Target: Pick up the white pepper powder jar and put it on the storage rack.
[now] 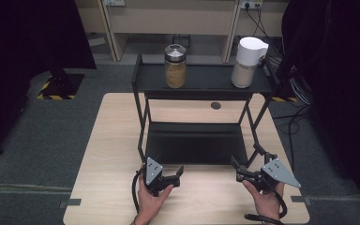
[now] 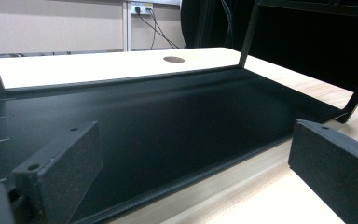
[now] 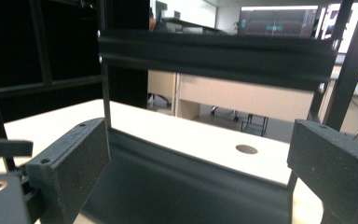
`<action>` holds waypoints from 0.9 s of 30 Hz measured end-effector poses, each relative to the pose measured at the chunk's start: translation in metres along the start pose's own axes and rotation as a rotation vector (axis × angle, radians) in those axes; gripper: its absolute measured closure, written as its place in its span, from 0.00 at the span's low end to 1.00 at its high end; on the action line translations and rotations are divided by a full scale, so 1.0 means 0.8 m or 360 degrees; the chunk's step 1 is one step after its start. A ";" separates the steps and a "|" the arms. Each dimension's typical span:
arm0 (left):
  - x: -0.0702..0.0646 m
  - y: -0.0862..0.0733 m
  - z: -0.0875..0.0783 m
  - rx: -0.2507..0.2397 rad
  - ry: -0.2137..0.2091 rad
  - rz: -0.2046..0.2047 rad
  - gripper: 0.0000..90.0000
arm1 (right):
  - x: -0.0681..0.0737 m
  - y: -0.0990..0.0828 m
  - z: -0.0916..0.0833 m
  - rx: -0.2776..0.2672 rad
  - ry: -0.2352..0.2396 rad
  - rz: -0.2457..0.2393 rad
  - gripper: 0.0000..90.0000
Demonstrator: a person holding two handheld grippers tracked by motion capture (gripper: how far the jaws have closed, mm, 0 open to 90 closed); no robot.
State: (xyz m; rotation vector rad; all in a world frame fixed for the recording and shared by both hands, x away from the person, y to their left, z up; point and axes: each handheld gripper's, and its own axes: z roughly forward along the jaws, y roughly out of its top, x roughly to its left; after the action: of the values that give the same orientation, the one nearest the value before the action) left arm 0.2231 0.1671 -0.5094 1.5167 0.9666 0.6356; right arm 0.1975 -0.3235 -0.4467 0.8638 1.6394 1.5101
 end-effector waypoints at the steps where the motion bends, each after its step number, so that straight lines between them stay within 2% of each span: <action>1: 0.000 0.000 0.000 0.0001 0.0001 0.0000 0.02 | 0.000 -0.002 0.000 0.0008 0.0000 0.0001 0.07; 15: 0.000 0.000 0.000 0.0003 -0.0001 0.0000 0.02 | 0.003 -0.031 0.006 0.0180 0.0030 0.0040 0.07; 27: 0.000 0.001 0.000 0.0005 -0.0001 0.0000 0.02 | 0.004 -0.048 0.008 0.0236 0.0013 0.0080 0.08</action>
State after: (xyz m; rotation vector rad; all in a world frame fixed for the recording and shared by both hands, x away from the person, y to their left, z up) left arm 0.2235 0.1668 -0.5090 1.5195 0.9675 0.6339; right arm 0.2014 -0.3204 -0.4851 0.9866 1.7648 1.4410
